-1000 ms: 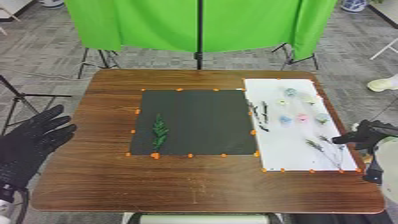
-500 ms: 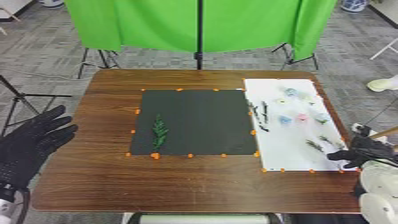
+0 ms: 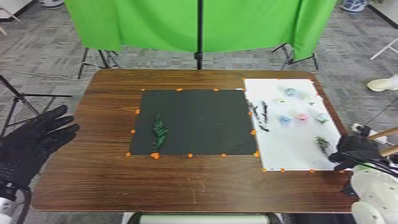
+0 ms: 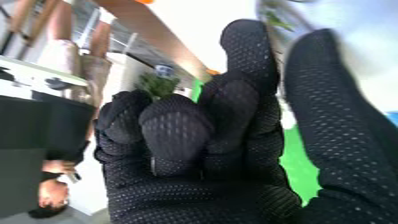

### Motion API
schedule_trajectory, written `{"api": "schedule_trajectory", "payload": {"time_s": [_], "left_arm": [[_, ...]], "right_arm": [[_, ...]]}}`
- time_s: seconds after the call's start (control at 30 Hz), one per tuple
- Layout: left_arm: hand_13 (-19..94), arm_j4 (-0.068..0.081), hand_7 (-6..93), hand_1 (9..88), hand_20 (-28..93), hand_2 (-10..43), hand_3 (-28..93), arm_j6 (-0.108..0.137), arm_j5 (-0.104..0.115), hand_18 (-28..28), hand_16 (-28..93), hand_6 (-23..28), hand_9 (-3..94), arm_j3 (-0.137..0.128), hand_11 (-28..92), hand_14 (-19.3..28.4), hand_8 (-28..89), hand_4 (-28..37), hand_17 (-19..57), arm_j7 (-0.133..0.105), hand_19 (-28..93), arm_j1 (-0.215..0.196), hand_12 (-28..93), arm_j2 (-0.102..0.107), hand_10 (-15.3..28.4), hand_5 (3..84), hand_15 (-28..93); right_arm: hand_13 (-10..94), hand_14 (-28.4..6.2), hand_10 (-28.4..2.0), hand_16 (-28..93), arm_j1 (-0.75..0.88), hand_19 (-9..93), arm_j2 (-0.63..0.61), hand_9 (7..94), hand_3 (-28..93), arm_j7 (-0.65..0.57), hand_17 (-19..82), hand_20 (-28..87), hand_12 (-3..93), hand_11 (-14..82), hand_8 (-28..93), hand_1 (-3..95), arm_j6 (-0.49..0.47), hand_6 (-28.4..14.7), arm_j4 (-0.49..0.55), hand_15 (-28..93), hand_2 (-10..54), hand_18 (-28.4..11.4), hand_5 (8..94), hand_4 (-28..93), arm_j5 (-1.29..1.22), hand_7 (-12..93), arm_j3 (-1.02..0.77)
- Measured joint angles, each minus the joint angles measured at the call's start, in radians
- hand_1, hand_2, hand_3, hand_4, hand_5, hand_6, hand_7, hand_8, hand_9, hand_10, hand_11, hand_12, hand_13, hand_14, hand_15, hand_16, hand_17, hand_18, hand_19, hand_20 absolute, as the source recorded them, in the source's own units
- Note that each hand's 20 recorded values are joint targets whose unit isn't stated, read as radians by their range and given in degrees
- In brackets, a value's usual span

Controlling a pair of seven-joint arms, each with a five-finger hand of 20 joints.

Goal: Arrange flowers

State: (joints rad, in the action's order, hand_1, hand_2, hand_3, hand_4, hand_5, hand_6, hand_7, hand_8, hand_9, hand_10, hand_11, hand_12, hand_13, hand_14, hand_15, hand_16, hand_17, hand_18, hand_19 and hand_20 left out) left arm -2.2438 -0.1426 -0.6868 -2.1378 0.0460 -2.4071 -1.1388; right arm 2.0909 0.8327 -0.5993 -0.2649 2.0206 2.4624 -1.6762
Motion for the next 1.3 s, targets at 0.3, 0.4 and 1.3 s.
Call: {"api": "schedule_trajectory", "payload": {"time_s": [0.3, 0.4, 1.3], "left_arm": [[23, 0.0, 19.5, 25.0, 8, -1.2, 71, 0.0, 0.001, 21.8, -2, 3.4, 30.0, 0.0, 26, 15.5, -11, -25.9, -8.3, 0.0, 47, -0.001, 15, 0.006, 12.3, 34.8, 41], [23, 0.0, 19.4, 24.9, 8, -1.2, 72, 0.0, 0.0, 21.8, -2, 3.4, 30.0, 0.0, 26, 15.5, -11, -25.8, -8.3, 0.0, 47, 0.0, 15, 0.006, 12.3, 34.8, 41], [23, -0.002, 19.4, 24.8, 8, -1.2, 72, 0.001, 0.0, 21.8, -2, 3.4, 30.0, 0.016, 26, 15.5, -11, -25.9, -8.3, 0.038, 47, -0.002, 15, -0.003, 12.2, 34.8, 41]], "right_arm": [[85, -7.0, -6.8, 32, 0.012, 93, 0.006, 90.9, 87, 0.013, 48, 53, 36.5, 63.2, 3, 40.3, 0.099, -0.1, -0.019, 79, -9.5, -20.6, 82.2, -28, -0.063, 55, -0.001], [86, -7.3, -7.1, 32, 0.009, 93, 0.017, 92.5, 87, -0.01, 49, 54, 36.1, 62.3, 3, 39.6, 0.105, -0.4, -0.002, 79, -9.5, -21.0, 84.5, -27, -0.144, 52, -0.012], [90, -6.0, -5.9, 32, -0.779, 93, 0.313, 93.7, 87, 0.082, 54, 60, 33.0, 65.6, 2, 37.6, -0.087, 0.0, -0.167, 79, -7.6, -21.2, 88.6, -24, -0.138, 48, 0.672]]}}
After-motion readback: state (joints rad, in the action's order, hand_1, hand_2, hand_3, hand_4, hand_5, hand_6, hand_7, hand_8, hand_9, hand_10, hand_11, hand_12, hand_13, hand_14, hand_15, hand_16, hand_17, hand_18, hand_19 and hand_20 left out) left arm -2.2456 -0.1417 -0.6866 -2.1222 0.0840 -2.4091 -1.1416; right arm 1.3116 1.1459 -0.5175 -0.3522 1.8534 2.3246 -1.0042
